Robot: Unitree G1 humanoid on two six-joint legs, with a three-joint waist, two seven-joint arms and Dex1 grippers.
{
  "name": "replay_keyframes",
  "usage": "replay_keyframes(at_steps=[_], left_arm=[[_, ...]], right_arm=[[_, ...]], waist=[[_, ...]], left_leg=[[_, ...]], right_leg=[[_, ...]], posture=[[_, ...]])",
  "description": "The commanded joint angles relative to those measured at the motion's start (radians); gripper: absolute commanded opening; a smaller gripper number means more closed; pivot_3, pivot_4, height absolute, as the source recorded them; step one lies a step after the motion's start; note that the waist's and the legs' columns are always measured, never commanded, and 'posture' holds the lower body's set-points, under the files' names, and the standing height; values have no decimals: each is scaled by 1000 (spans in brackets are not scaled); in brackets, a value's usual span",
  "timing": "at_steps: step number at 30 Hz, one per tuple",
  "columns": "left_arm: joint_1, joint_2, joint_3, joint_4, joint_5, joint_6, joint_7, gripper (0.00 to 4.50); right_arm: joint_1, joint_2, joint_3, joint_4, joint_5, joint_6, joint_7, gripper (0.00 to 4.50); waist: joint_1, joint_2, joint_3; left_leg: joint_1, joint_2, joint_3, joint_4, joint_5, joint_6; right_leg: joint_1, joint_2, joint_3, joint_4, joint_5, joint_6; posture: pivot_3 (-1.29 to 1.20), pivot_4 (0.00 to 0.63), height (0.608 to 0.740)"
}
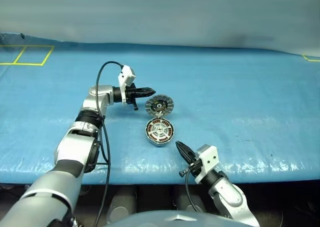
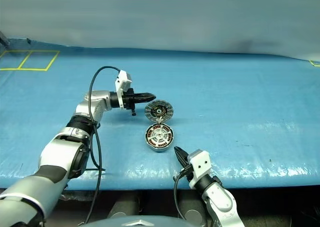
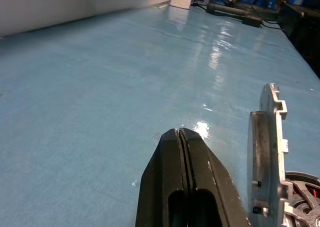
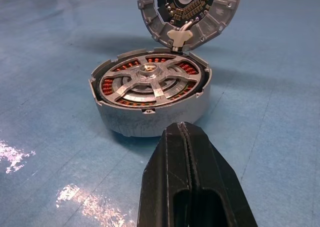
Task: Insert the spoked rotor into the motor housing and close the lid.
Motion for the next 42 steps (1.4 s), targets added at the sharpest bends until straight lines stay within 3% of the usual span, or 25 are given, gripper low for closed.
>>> replay_keyframes(at_steps=[1,14,23,32,42], left_arm=[[-58,-25,6,29,10,-21,-59,25],[-102,-56,-63,47,75,76,-319,25],[-48,-33,-210,-65,8,105,-329,25],[91,30,-345,-246,-16,47,-329,25],[283,56,-302,-474,-12,73,-322,25]], right_arm=[[15,11,-4,0,16,-33,-4,0],[5,16,-7,39,-19,-33,-34,0],[-14,20,-4,40,-12,-10,-47,0],[-33,16,-12,51,-16,14,-61,0],[-68,44,-67,-4,43,128,-109,0]], waist=[[1,0,0],[-5,0,0],[-4,0,0],[-5,0,0],[5,1,-1]], left_leg=[[0,0,0,0,0,0],[0,0,0,3,0,0],[0,0,-1,4,0,0],[1,0,0,5,0,0],[3,0,0,7,0,0]], right_leg=[[0,0,0,0,0,0],[0,0,0,2,0,0],[1,0,0,3,0,-1],[1,0,1,5,-3,-5],[1,0,2,12,-5,-9]], posture=[[0,150,740],[0,150,740],[0,150,740],[0,150,740],[0,150,740]])
